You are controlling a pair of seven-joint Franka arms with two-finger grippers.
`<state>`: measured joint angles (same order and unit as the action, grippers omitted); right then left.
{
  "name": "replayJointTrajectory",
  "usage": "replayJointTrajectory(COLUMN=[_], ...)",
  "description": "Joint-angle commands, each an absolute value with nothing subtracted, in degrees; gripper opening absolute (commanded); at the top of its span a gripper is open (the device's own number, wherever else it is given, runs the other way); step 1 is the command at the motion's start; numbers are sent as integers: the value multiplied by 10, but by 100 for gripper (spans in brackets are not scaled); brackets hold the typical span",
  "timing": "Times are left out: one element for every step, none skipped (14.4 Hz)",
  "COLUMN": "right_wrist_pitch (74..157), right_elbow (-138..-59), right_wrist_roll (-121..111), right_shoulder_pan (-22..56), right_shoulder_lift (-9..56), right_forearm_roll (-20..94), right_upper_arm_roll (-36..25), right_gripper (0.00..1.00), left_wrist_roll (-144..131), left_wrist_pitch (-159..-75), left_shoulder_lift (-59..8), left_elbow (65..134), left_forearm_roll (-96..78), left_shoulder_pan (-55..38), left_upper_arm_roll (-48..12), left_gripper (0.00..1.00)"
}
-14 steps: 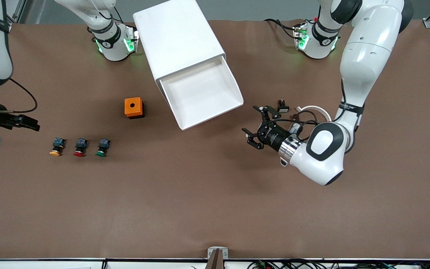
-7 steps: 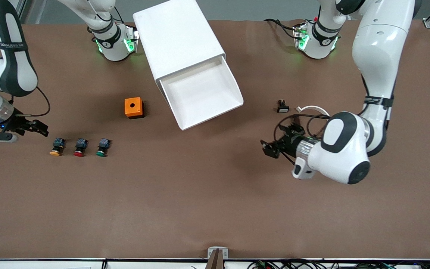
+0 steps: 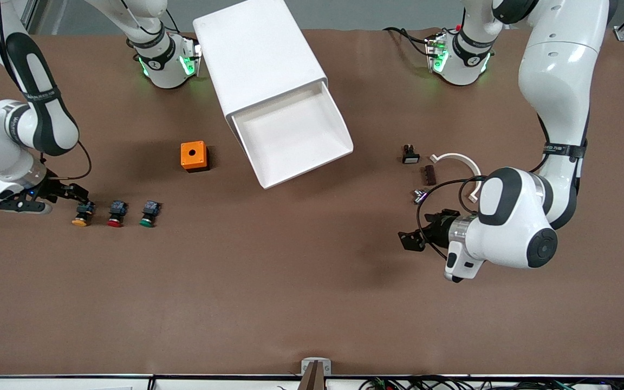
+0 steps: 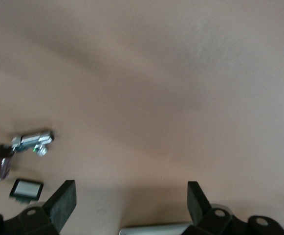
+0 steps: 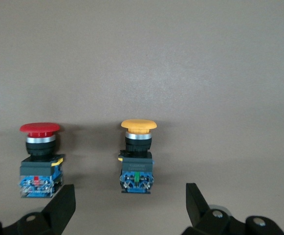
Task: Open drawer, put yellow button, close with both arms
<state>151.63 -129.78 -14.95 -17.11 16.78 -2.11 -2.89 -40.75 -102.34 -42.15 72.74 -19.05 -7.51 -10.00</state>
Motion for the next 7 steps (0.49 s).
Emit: replayJointTrajectory(right_wrist_pitch=[1552, 1553, 1553, 1553, 1554, 1554, 1553], right_elbow=[-1298, -1298, -1297, -1297, -1296, -1296, -1296], right_wrist_roll=[-155, -155, -155, -155, -154, -154, -154], right_shoulder_pan=[-178, -178, -178, -180, -181, -183, -182], right_shoulder_lift=[193, 198, 200, 205, 211, 214, 216], right_forearm_roll=[-22, -22, -22, -22, -21, -21, -21], right_upper_arm_roll=[-21, -21, -21, -21, -21, -21, -21], right_gripper=[100, 100, 100, 100, 100, 100, 100], left_wrist_roll=[-403, -403, -401, -400, -400, -399, -399], left_wrist_pitch=[-1050, -1055, -1066, -1084, -1107, -1122, -1131], left_shoulder_lift=[-402, -389, -368, -346, -318, -298, -283], left_elbow=[744, 757, 778, 802, 833, 855, 870], left_forearm_roll=[-138, -127, -123, -123, -123, -122, -122], left_shoulder_pan=[-88, -89, -89, -89, -89, -89, -89], left_upper_arm_roll=[-105, -106, -107, -107, -107, -106, -106], left_gripper=[100, 100, 100, 100, 100, 100, 100])
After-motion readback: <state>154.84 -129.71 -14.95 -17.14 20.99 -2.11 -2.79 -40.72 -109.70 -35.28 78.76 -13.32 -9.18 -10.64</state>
